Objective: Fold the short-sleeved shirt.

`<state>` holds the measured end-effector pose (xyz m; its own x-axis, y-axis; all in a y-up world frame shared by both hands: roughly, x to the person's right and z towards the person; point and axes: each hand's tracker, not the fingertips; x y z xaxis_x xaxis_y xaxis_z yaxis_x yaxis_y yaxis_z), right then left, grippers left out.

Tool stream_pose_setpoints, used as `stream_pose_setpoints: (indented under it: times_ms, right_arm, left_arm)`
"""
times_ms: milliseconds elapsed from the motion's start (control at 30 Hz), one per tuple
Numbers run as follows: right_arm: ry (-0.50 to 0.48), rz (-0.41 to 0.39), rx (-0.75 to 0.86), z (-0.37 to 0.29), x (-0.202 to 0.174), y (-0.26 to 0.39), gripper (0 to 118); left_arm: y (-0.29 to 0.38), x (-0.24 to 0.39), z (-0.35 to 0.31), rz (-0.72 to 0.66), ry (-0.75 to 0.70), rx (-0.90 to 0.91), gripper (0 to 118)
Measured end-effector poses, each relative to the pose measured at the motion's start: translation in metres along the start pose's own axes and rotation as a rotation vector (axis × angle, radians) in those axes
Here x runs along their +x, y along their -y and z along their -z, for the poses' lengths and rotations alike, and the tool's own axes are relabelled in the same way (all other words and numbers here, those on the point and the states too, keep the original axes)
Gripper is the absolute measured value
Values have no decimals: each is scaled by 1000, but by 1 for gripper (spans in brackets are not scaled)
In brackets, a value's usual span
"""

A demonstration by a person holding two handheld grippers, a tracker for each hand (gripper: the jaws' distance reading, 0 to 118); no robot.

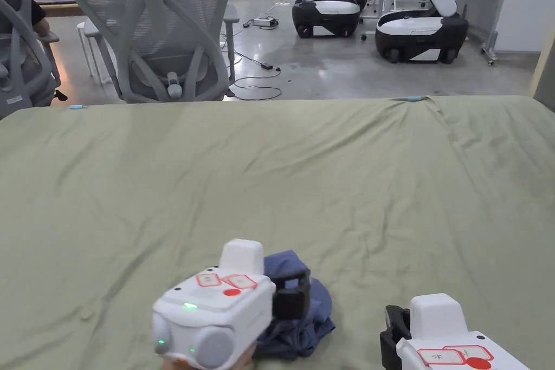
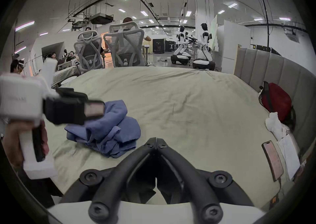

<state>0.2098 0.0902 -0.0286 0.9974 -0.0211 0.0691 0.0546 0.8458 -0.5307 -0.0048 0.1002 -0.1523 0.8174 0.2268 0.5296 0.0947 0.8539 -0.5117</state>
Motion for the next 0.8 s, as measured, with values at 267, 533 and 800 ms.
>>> stream_pose_setpoints:
  times_ms: [267, 533, 800]
  right_arm:
    - [-11, -1, -5, 4, -7, -4, 0]
    - [-1, 16, -33, 12, -8, -9, 0]
    - [-75, 25, -74, 35, -22, -20, 0]
  left_arm:
    - [21, -68, 12, -465, 66, -96, 0]
    - [53, -35, 48, -553, 283, -206, 0]
    - [47, -34, 35, -462, 286, -197, 0]
